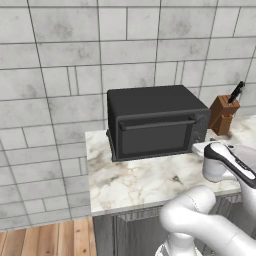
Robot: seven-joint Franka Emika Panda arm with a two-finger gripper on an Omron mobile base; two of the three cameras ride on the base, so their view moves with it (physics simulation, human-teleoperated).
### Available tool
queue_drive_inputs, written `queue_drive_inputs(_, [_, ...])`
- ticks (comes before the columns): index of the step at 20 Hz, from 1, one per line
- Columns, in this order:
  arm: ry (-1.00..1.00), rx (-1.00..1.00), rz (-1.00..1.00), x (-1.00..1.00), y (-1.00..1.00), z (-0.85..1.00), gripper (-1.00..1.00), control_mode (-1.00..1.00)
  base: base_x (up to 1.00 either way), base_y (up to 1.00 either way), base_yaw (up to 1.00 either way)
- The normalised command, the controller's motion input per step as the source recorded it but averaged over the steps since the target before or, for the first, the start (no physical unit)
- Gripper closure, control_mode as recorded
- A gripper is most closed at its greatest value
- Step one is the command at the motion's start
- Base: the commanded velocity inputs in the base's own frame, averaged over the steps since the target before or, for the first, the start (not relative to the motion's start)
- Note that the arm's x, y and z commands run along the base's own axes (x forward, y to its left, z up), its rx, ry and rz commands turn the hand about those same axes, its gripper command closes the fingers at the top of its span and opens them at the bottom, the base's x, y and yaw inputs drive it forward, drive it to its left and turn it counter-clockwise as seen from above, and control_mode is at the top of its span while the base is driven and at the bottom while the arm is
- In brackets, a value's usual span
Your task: Pull the toaster oven rack outwards. Pick up the baguette from the plate and place it on the toaster oven rack. Close the toaster oven door fully and set the temperature to the lowest setting.
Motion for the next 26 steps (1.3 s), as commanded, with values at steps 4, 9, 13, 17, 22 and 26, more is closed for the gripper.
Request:
queue_drive_inputs(4, [0.0,0.0,0.0,0.07,-0.03,0.0,-1.0,-1.0,0.0,0.0,0.0])
queue_drive_inputs(9, [0.01,0.0,0.01,0.14,-0.11,0.0,-1.0,-1.0,0.0,0.0,0.0])
queue_drive_inputs(13, [0.02,0.0,0.03,0.24,-0.1,-0.01,-1.0,-1.0,0.0,0.0,0.0])
queue_drive_inputs(17, [0.08,0.0,0.05,0.33,-0.04,-0.19,-1.0,-1.0,0.0,0.0,0.0])
queue_drive_inputs(22, [0.02,0.0,0.05,0.12,0.0,-0.29,-1.0,-1.0,0.0,0.0,0.0])
queue_drive_inputs(26, [0.0,0.0,0.05,0.05,0.0,-0.34,-1.0,-1.0,0.0,0.0,0.0])
